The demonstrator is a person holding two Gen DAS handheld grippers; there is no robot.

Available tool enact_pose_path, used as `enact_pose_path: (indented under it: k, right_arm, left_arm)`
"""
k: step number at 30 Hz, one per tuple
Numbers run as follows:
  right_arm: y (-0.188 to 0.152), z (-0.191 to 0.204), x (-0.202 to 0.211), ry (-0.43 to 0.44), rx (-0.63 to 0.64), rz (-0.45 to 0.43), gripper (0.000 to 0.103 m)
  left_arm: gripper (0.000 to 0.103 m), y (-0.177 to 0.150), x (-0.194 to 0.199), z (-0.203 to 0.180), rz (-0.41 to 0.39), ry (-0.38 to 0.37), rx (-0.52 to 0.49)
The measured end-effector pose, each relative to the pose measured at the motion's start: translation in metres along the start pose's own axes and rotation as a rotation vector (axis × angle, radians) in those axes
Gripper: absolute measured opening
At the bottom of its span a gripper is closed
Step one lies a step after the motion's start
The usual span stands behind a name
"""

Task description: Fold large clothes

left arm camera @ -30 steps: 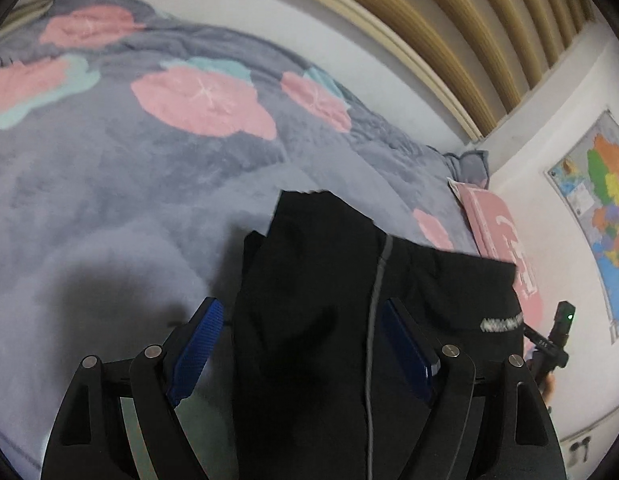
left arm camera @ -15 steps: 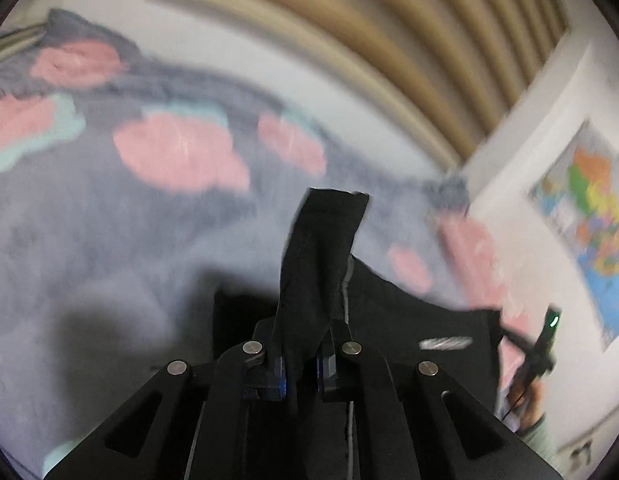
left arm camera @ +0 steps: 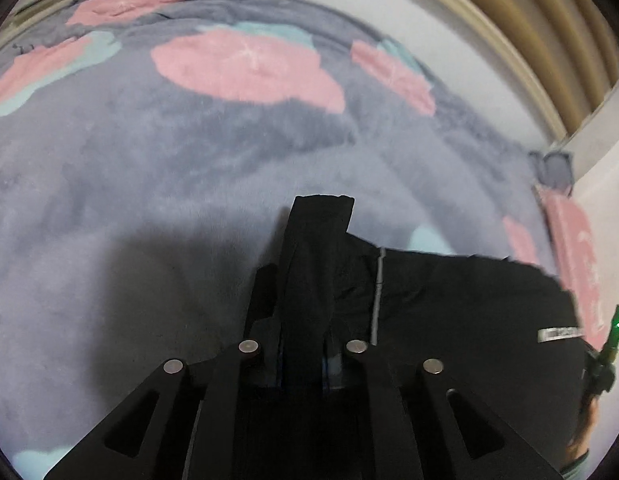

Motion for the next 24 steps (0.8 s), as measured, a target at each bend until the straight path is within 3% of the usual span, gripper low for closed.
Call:
enact_pose_path:
  k: [5, 6, 7, 11, 13, 15, 17, 19, 21, 24]
  right_arm:
    - [-0.004, 0.002, 0.041, 0.033, 0.012, -0.094, 0.036]
    - [-0.005, 0.004, 0.059, 0.051, 0.02, -0.122, 0.04]
    - [-0.007, 0.01, 0.077, 0.061, 0.034, -0.15, 0.052]
    - [-0.011, 0.046, 0.133, 0.15, 0.091, -0.195, 0.055]
    - [-0.019, 0.069, 0.151, 0.212, 0.095, -0.16, 0.055]
    - [-0.028, 0.092, 0.159, 0.273, 0.102, -0.127, 0.055]
    - [-0.038, 0.116, 0.154, 0.274, 0.121, -0.091, 0.055]
    - [-0.048, 0.133, 0.137, 0.205, 0.143, -0.068, 0.054]
    - [-0.059, 0.147, 0.099, 0.113, 0.172, 0.009, 0.054]
    - [-0.071, 0.152, 0.055, 0.074, 0.197, 0.047, 0.054]
  left_arm:
    - [0.03, 0.004, 0.036, 0.005, -0.083, -0.064, 0.007]
    - [0.038, 0.003, 0.048, 0.007, -0.107, -0.095, 0.011]
    - [0.047, 0.002, 0.063, 0.008, -0.138, -0.128, 0.011]
    - [0.054, -0.016, 0.132, -0.023, -0.235, -0.227, -0.103]
    - [0.055, -0.036, 0.154, -0.063, -0.241, -0.2, -0.221]
    - [0.055, -0.059, 0.159, -0.099, -0.206, -0.153, -0.308]
    - [0.055, -0.082, 0.149, -0.129, -0.16, -0.178, -0.362]
    - [0.055, -0.097, 0.129, -0.145, -0.103, -0.202, -0.366]
    - [0.054, -0.11, 0.087, -0.151, -0.002, -0.177, -0.334]
    - [0.054, -0.117, 0.032, -0.141, 0.091, -0.139, -0.264]
Point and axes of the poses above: each gripper's, at about its wrist camera, not at the fingertips, and x roughly against the way its jaws point, z to its left, y to its top, the point moved 1 cm from there along -x, roughly the way its jaws point, and after that the axes turned 3 degrees about z, right-handed, at the moved point
